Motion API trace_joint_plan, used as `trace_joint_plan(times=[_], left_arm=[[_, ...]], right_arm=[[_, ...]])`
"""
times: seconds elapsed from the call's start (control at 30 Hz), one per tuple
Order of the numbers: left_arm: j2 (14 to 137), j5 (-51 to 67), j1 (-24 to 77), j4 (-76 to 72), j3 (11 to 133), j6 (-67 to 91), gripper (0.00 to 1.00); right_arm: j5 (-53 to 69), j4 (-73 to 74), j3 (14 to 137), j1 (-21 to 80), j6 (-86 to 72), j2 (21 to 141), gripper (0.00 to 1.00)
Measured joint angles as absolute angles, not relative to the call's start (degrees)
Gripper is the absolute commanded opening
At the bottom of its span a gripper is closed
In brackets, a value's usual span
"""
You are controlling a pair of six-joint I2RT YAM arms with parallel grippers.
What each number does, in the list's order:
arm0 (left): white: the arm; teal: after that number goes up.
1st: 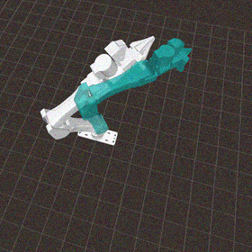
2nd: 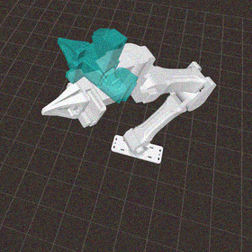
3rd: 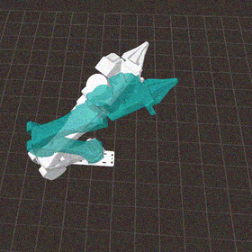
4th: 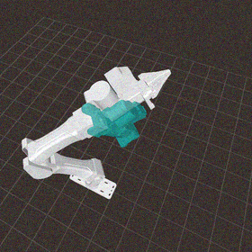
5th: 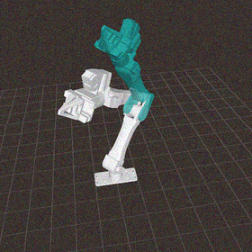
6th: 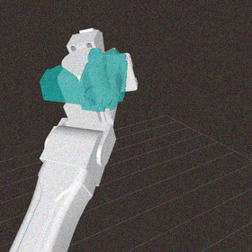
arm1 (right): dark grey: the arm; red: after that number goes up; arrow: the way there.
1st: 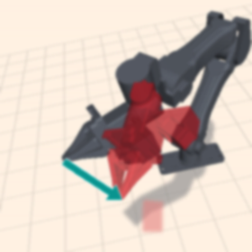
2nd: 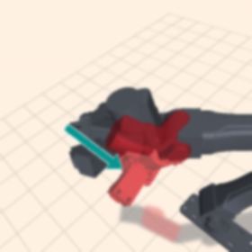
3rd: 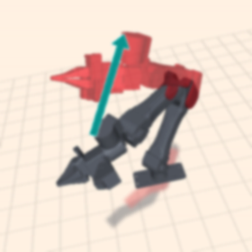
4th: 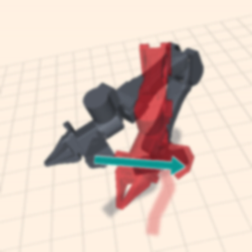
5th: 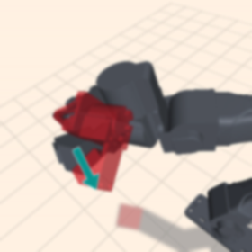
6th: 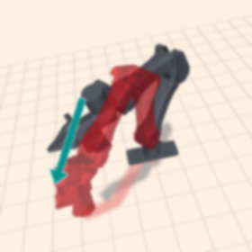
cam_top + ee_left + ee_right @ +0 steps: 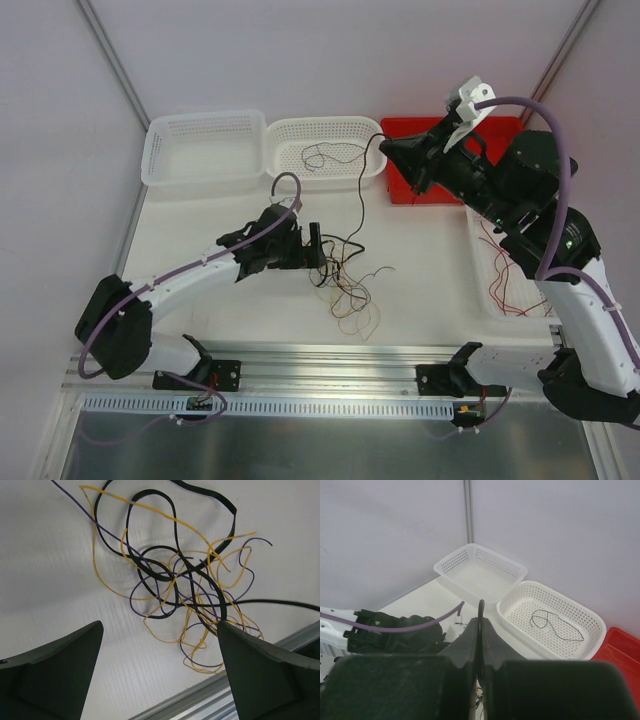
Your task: Untangle the cables
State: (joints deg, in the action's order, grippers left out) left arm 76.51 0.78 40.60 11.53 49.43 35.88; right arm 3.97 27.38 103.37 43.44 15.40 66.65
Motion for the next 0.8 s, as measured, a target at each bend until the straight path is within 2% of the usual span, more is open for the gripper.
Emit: trace_joint_plan(times=[0.23, 0.37, 0.47, 0.57, 0.6, 0.63, 0.73, 0.8], left_arm=[[90.21, -0.49, 40.99, 8.05, 55.88, 40.16, 0.99], [96.66, -1.67, 41.23, 7.20, 59.40, 41.85, 0.95], [101.25, -2.98, 41.23, 6.68, 61.78, 42.61, 0.85], [104.12, -4.89, 41.21, 6.76, 62.89, 42.72, 0.62], [104.38, -5.65, 41.19, 6.90, 63.51, 42.57, 0.57], [104.81, -6.76, 41.08, 7.25, 64.07, 42.35, 0.47], [105.78, -8.93, 40.23, 9.32, 64.47, 41.80, 0.28], [105.62, -10.68, 38.74, 10.72, 64.31, 41.10, 0.25]], right_arm=[[1.78, 27.59, 102.78, 43.44, 15.42, 65.93, 0.01], [1.13, 29.39, 102.52, 43.44, 15.55, 65.39, 0.01], [0.01, 31.07, 102.65, 43.44, 15.94, 64.73, 0.01], [-1.41, 33.69, 104.16, 43.44, 17.12, 64.31, 0.01], [-2.20, 34.44, 104.66, 43.44, 17.61, 64.10, 0.01], [-3.07, 34.96, 105.03, 43.44, 18.24, 63.77, 0.01], [-6.20, 36.27, 105.62, 43.44, 19.97, 62.28, 0.01], [-9.17, 37.28, 106.41, 43.44, 21.54, 61.28, 0.01]])
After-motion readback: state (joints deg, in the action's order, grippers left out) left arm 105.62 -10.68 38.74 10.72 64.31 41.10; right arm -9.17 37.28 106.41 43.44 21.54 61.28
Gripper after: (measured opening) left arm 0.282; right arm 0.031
